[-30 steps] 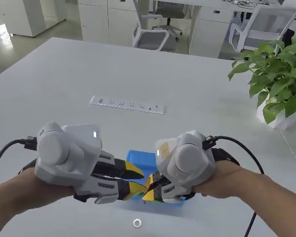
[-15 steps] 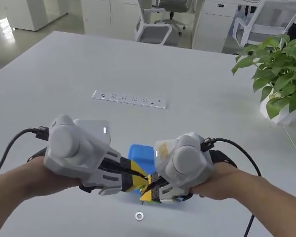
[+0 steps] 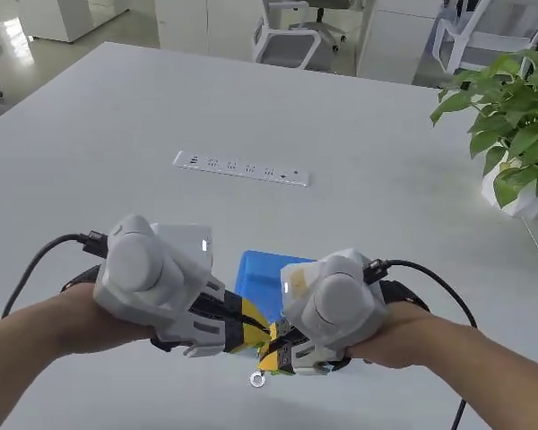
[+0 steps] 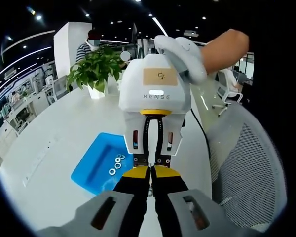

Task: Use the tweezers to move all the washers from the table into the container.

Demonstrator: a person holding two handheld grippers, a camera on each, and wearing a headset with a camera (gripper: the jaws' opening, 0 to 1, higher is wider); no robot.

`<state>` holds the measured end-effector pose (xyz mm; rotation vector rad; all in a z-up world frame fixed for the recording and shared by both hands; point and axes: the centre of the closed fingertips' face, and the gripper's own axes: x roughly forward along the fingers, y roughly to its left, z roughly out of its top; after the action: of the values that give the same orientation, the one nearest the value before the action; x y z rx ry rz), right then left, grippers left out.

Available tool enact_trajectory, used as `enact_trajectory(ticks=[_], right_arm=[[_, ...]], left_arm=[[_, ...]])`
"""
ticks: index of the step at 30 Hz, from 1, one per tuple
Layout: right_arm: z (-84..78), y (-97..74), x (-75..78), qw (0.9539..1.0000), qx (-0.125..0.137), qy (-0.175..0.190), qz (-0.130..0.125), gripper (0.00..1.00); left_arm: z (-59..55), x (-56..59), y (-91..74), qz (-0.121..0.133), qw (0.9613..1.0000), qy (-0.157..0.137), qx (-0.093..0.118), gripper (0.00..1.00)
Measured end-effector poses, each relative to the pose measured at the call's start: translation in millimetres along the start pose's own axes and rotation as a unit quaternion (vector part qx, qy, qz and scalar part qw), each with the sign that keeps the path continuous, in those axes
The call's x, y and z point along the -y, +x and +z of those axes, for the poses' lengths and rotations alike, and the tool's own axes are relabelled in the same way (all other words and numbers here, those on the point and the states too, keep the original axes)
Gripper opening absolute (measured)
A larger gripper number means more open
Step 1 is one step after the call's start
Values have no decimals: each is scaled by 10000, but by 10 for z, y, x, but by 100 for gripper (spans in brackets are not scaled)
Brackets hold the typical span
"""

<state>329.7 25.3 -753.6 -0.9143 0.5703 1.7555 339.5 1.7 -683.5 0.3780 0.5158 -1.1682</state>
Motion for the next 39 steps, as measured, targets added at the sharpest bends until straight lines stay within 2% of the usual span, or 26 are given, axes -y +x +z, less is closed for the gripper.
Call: enact_trajectory(ticks=[11, 32, 39], right_arm=[[-50, 61, -53, 10000, 2, -29, 42, 8], [-76, 136, -71, 9999, 18, -11, 116, 9], [-80, 134, -71, 9999, 29, -22, 113, 9]], left_arm=[[-66, 88, 51, -123, 9999, 13, -119, 6], [-134, 109, 84, -186, 9996, -70, -206, 6], [-126, 101, 87, -192, 9996, -96, -189, 6]])
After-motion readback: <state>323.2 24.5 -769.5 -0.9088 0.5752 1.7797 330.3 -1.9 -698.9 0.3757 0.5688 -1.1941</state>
